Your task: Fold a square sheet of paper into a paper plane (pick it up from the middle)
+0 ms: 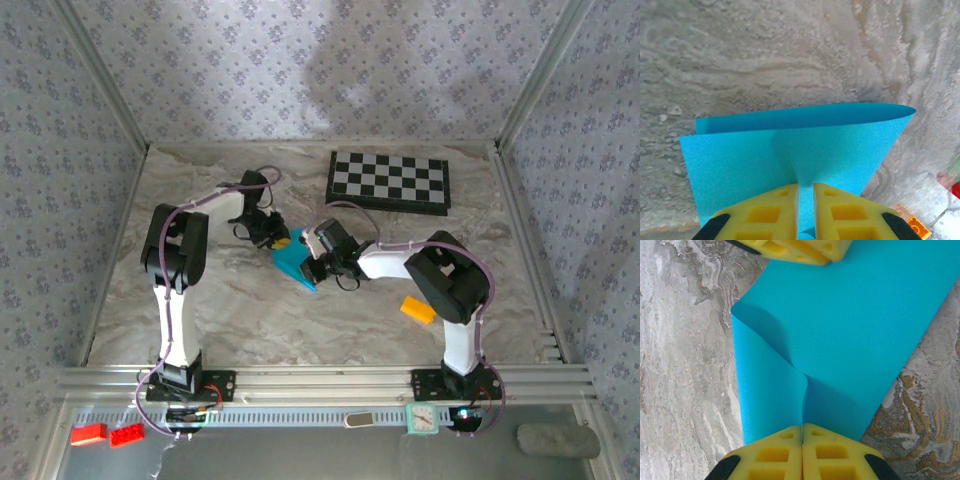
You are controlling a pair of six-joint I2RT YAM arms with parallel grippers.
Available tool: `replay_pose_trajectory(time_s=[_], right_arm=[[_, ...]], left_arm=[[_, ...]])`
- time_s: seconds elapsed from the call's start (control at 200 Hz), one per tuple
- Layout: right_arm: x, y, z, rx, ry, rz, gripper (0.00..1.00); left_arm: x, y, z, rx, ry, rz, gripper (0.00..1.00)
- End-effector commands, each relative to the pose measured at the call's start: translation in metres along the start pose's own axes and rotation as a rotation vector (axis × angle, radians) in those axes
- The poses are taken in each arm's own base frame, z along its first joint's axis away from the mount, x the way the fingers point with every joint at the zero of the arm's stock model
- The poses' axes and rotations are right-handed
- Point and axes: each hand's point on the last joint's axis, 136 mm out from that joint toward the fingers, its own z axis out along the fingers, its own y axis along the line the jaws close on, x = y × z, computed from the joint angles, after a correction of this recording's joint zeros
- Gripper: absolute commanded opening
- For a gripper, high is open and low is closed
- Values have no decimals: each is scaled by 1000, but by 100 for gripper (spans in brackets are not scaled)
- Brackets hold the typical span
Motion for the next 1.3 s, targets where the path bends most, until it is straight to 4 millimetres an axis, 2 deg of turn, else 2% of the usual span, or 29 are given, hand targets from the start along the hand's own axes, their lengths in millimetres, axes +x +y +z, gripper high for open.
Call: replay_pose_trajectory(time_s=[0.0,0.34,0.89,1.029,1.184,1.299], right_arm=[[1,-2,3,1,25,30,8],[5,-5,5,12,41,41,7],[13,-15,8,58,70,57,7],[15,-15,10,58,84,64,7],[17,-16,9,47,97,107,6],[14,-15,9,40,99,151,6]], left_arm=[[4,7,-2,-27,0,-10,15],[10,22,9,-75,40,-25,13],[9,23,10,-85,42,-20,11],[6,7,-3,-44,16,-1,12],[1,-16,-36,44,-75,0,17],[5,-16,-51,102,-133,-55,21]])
